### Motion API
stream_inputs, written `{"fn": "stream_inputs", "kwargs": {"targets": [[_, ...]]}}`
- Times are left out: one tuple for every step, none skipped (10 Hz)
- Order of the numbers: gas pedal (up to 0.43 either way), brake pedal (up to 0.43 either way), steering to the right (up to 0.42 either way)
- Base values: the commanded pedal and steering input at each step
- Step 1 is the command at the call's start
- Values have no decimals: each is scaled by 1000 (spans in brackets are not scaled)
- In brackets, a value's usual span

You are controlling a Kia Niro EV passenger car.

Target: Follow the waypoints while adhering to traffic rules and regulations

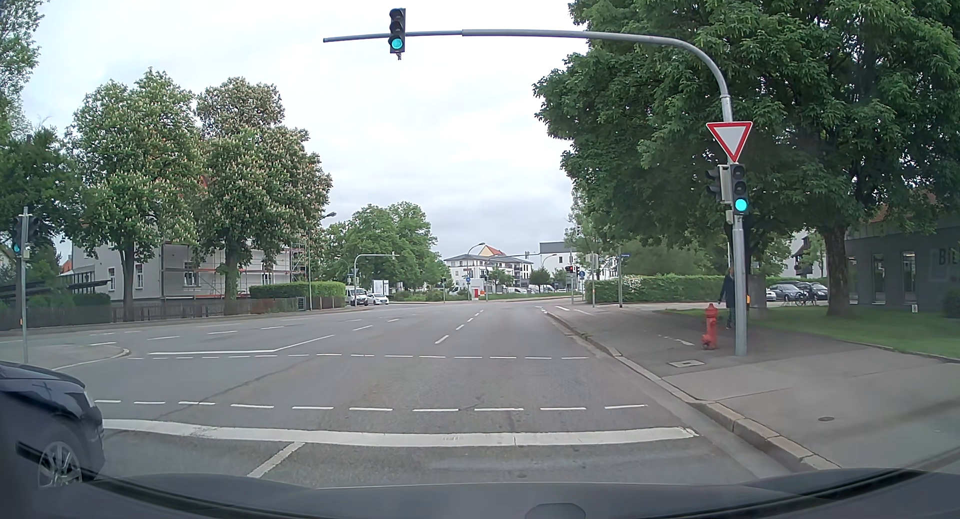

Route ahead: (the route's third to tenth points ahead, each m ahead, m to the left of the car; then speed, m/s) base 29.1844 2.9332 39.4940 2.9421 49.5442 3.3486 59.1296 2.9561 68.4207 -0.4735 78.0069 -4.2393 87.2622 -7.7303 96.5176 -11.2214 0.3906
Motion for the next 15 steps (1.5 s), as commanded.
{"fn": "stream_inputs", "kwargs": {"targets": [[0, 0, -112], [20, 0, -122], [59, 0, -127], [67, 0, -130], [67, 0, -130], [59, 0, -130], [47, 0, -129], [39, 0, -129], [39, 0, -131], [47, 0, -133], [59, 0, -134], [67, 0, -132], [98, 0, -131], [110, 0, -128], [110, 0, -121]]}}
